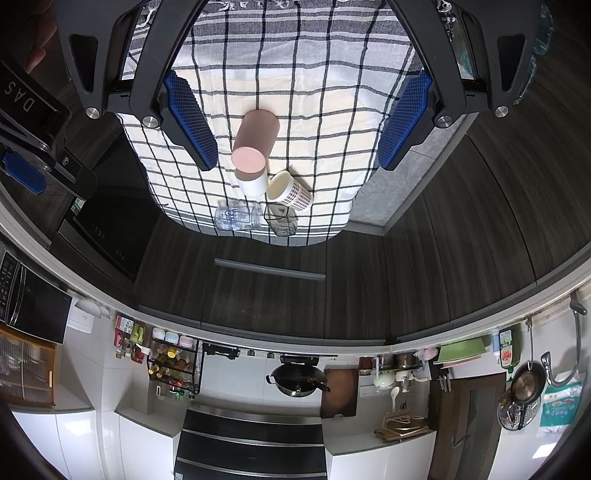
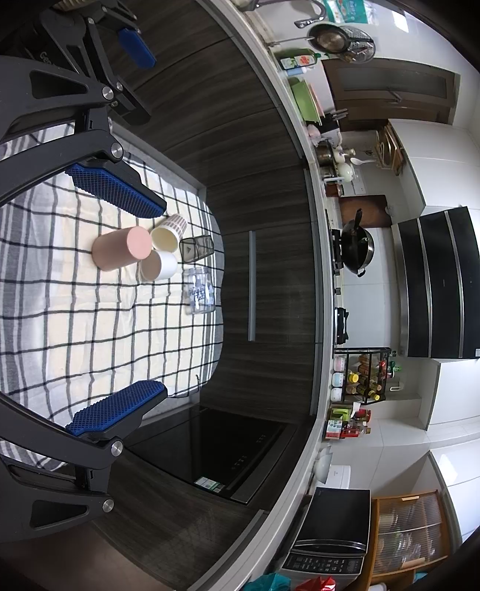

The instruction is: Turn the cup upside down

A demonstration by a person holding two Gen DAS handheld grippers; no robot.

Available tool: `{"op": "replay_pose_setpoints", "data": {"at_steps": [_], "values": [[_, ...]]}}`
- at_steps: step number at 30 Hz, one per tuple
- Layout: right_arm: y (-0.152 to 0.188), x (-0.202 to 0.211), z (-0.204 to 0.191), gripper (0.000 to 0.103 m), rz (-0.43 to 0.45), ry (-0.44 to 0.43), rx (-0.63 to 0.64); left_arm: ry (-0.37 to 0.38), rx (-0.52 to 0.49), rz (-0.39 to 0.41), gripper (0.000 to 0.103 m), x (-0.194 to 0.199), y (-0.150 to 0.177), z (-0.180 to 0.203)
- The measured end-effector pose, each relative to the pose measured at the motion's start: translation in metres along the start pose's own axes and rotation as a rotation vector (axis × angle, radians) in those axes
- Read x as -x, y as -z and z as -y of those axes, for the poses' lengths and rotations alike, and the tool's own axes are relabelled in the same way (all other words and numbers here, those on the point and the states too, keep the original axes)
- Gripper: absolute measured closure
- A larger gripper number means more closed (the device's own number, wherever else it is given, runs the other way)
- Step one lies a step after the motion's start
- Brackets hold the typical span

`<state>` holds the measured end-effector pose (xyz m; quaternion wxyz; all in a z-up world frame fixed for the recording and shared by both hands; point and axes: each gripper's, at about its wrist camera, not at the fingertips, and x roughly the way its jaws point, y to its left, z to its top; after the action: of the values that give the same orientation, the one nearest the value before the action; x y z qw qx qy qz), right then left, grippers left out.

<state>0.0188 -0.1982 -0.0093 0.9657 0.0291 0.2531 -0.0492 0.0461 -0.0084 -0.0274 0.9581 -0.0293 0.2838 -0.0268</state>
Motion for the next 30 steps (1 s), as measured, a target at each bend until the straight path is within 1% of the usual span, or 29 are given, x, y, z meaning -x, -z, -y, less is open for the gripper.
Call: {"op": "replay_pose_setpoints", "data": {"at_steps": [12, 30], "values": [[-0.0001, 0.0006, 0.0002, 0.013, -0.002, -0.001, -0.002, -0.006, -0.022, 0.008, 0.014, 0.0010, 0.0045, 0.0010], [-0.0005, 0.0005, 0.0010, 0.013, -0.001, 0.001, 0.002, -0.009, -0.006, -0.013, 0.014, -0.0020, 0.0052, -0.0015]]}}
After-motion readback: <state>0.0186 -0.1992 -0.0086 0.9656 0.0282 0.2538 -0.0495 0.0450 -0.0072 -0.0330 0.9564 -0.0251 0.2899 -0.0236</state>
